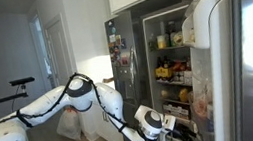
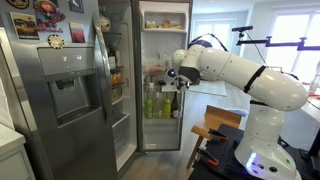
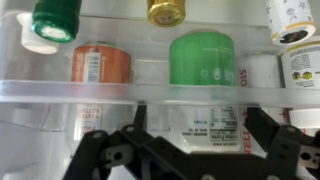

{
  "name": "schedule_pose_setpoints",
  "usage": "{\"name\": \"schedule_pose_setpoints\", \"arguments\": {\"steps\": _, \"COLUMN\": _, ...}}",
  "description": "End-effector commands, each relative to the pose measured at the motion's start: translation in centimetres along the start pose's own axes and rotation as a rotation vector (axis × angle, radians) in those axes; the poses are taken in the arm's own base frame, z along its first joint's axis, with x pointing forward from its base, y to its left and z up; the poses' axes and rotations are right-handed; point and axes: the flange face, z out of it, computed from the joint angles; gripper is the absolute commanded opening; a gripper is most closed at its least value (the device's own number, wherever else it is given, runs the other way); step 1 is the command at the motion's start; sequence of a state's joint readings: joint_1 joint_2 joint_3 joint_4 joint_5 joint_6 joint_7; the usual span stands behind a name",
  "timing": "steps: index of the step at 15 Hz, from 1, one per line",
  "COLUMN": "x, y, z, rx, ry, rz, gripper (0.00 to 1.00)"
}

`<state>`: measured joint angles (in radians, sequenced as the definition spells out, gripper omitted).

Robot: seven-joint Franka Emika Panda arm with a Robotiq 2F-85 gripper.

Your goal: Pick up a canned drink from the fridge and put it on the chair

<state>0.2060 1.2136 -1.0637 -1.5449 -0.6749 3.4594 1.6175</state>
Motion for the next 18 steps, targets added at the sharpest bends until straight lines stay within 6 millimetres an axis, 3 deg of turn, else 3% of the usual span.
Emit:
{"name": "schedule_pose_setpoints", "arguments": {"steps": 1, "x": 1.1, "y": 0.5, "z": -4.2, "rx": 0.012, "ry": -0.066, "rz": 0.034, "gripper": 1.00}}
{"name": "schedule_pose_setpoints", "arguments": {"steps": 10, "x": 5.0, "y": 0.5, "z": -10.2, "rx": -0.055, "ry": -0.203, "rz": 0.056, "gripper": 1.00}}
{"name": "schedule_pose_setpoints", "arguments": {"steps": 18, "x": 11.6, "y": -0.1, "z": -9.8, "rx": -0.129, "ry": -0.431, "rz": 0.123, "gripper": 1.00}}
